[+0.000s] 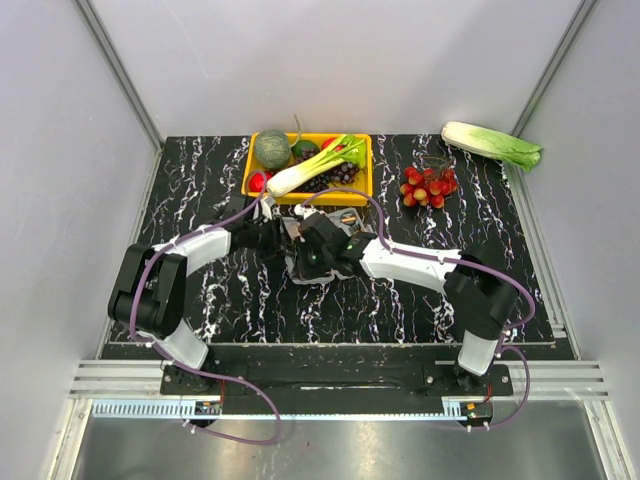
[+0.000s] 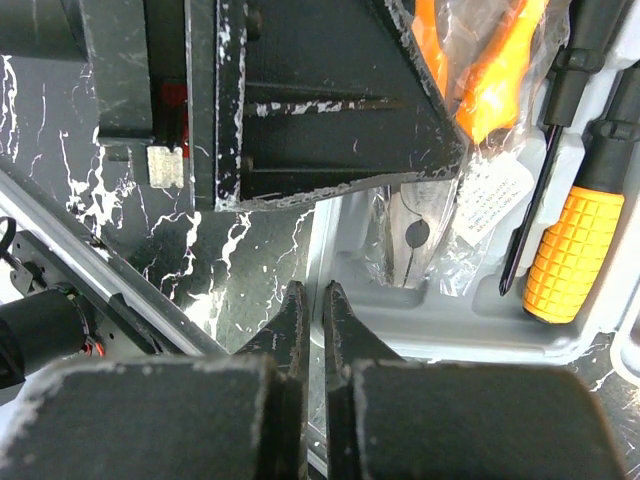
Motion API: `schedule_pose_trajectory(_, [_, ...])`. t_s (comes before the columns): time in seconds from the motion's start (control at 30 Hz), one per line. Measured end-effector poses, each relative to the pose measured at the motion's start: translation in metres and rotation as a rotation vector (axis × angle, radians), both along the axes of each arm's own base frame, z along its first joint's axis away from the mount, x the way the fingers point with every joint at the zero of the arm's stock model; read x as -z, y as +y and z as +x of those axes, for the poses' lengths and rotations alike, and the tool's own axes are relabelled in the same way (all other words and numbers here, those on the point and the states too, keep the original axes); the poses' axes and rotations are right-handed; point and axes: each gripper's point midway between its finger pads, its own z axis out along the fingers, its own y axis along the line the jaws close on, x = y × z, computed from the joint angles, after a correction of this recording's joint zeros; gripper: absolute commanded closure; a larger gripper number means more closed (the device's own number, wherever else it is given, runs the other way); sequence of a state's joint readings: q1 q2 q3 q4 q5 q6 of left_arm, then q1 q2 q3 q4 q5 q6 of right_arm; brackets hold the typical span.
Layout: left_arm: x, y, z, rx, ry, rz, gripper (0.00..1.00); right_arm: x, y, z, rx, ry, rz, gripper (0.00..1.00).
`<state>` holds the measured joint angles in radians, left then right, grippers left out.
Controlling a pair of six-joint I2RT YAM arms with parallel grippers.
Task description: Pack the tool kit
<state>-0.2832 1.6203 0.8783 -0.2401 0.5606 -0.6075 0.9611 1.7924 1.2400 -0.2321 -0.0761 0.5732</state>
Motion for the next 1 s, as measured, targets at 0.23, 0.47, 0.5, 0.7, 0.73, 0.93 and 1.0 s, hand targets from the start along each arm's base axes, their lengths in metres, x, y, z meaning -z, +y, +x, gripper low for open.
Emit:
schedule_pose_trajectory(0.23, [-0.008, -0.002, 0.005, 0.001, -0.010, -0.007, 0.69, -0.007, 0.001, 0.002, 0.028, -0.001, 0.019, 0.43])
schedule_pose_trajectory(0.47, [-0.014, 0.005, 0.008, 0.019, -0.005, 0.057, 0.71, -0.045, -0.025, 0.021, 0.152, -0.118, 0.004, 0.41])
schedule_pose_trajectory(0.5, [-0.016, 0.007, 0.008, 0.026, -0.008, 0.076, 0.71, -0.052, -0.033, 0.024, 0.181, -0.133, -0.003, 0.42])
schedule_pose_trajectory(0.7, [-0.026, 0.021, 0.010, 0.085, -0.034, 0.185, 0.72, -0.050, -0.114, 0.066, 0.482, -0.106, -0.063, 0.50])
schedule_pose_trajectory(0.73, [-0.027, 0.024, 0.009, 0.098, -0.036, 0.203, 0.72, -0.041, -0.135, 0.073, 0.546, -0.087, -0.090, 0.51])
schedule_pose_trajectory(0.93, [-0.032, 0.037, 0.003, 0.139, -0.025, 0.287, 0.70, 0.026, -0.194, 0.065, 0.680, 0.047, -0.284, 0.60])
schedule_pose_trajectory(1.0, [-0.033, 0.040, 0.003, 0.144, -0.023, 0.307, 0.68, 0.043, -0.193, 0.061, 0.673, 0.081, -0.320, 0.61])
